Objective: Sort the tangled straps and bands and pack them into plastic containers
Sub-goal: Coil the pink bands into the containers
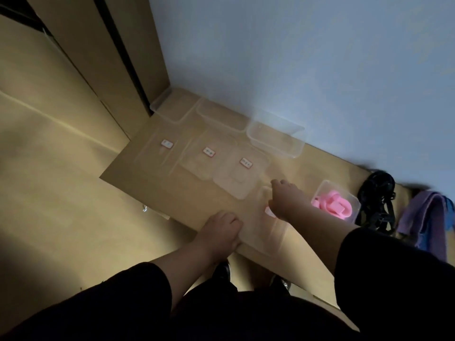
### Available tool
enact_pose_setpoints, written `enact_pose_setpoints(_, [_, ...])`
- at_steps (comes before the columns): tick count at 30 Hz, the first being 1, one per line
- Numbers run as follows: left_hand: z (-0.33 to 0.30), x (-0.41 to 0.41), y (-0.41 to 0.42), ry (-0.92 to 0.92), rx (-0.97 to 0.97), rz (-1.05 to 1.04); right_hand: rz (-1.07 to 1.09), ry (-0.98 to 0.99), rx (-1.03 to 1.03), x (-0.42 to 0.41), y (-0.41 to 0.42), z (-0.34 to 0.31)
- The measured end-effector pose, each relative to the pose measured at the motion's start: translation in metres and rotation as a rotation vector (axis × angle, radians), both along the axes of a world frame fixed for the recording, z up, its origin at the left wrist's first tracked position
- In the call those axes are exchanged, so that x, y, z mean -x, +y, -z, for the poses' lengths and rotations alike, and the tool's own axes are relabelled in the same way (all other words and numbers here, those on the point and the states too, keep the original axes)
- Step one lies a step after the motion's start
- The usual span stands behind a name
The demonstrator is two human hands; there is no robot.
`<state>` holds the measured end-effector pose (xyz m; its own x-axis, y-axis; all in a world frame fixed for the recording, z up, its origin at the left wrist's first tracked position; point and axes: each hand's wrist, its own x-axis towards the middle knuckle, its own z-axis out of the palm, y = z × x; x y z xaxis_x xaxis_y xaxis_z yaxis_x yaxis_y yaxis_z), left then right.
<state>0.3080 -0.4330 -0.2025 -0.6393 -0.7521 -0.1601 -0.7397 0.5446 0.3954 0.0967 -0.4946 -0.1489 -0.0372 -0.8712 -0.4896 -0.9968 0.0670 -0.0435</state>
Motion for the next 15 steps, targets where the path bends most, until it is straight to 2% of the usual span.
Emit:
enact_pose_setpoints(6, [0.012,0.001,0.004,0.048,0.034,-0.047,0.108,-0.017,0.016,0.009,-0.005,0.007])
enact_pose_setpoints(11, [0.015,0.004,0.005,0.109,0.050,-0.090,0.188,-0.199,0.122,0.016,-0.009,-0.014])
enact_pose_setpoints(13, [0.011,0.006,0.004,0.138,-0.012,-0.137,0.200,-0.270,0.136,0.014,-0.008,-0.025])
enact_pose_setpoints(15, [-0.001,0.012,0.000,0.208,-0.185,-0.226,0.233,-0.338,0.176,0.016,-0.005,-0.035])
